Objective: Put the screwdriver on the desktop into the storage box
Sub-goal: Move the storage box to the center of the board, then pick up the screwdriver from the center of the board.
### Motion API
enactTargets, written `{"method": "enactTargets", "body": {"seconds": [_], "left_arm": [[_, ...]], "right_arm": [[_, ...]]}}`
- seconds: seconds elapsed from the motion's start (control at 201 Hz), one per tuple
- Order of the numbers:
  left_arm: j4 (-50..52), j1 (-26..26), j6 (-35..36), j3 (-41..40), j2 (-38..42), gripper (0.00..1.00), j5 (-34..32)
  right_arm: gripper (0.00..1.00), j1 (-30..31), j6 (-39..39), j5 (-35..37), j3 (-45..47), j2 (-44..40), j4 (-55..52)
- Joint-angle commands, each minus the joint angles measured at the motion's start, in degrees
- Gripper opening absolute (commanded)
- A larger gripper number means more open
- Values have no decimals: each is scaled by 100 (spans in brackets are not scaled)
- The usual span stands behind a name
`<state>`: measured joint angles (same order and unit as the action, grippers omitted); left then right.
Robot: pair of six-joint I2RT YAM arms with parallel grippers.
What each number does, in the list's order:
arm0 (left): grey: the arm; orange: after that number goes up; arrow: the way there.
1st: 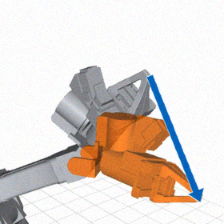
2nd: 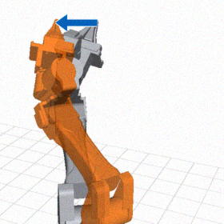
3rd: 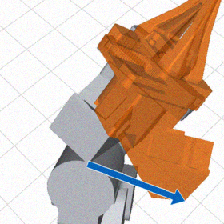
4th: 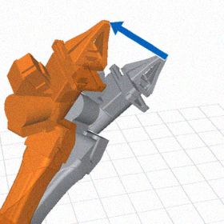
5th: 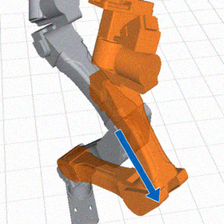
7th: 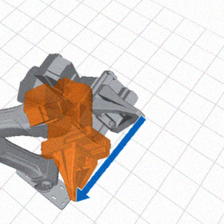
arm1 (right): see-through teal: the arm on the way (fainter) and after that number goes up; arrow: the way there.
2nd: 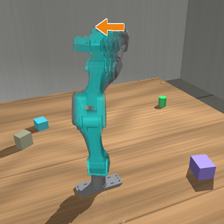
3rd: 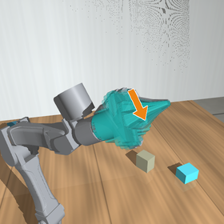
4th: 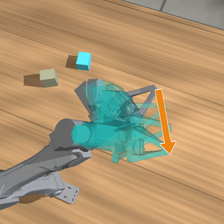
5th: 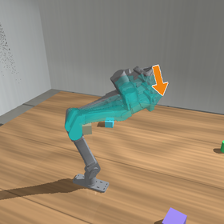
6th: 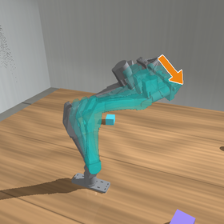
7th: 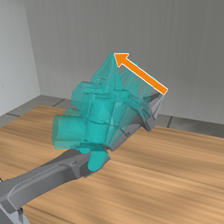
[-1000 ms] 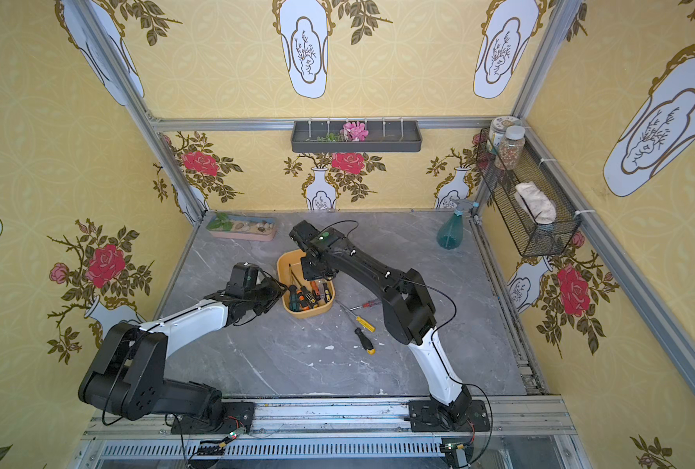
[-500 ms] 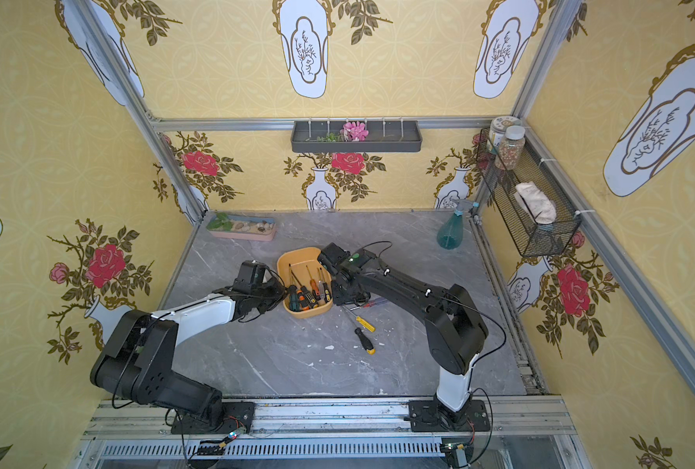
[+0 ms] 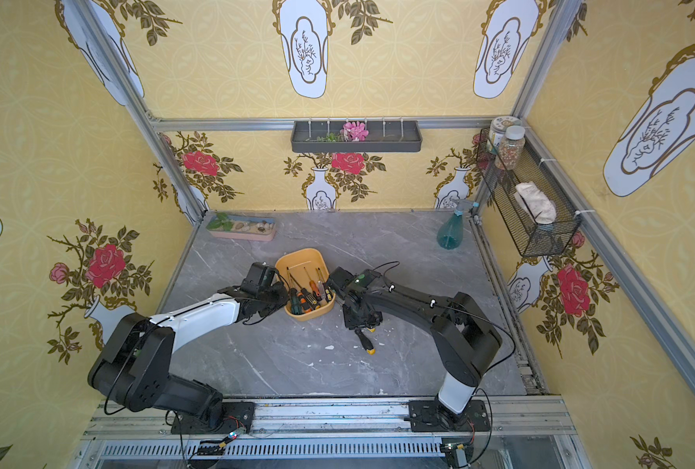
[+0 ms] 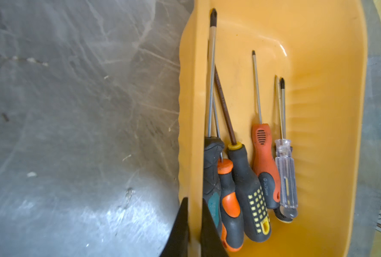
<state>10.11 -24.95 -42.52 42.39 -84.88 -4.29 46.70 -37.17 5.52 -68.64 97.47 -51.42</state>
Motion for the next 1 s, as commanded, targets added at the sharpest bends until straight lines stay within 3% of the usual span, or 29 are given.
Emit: {"method": "enactTargets", "body": {"seconds": [0.0,0.324,0.548,0.816,0.991], "left_arm": [[261,-79,42,-55,97,9,-37],[557,-256,69,-158,422,9,-11],[613,-256,69,-259,585,25,0],[606,-256,-219,-153,1047,33,-375],[598,-256,-564,-116,1341,35,-737]], "right_arm": [[48,110,141,-117,71,43,-15],[47,207,234,-312,432,355,505],[43,226,422,-262,468,593,668],[34,259,638,-232,342,947,769],[23,304,673,-245,362,987,739]]}}
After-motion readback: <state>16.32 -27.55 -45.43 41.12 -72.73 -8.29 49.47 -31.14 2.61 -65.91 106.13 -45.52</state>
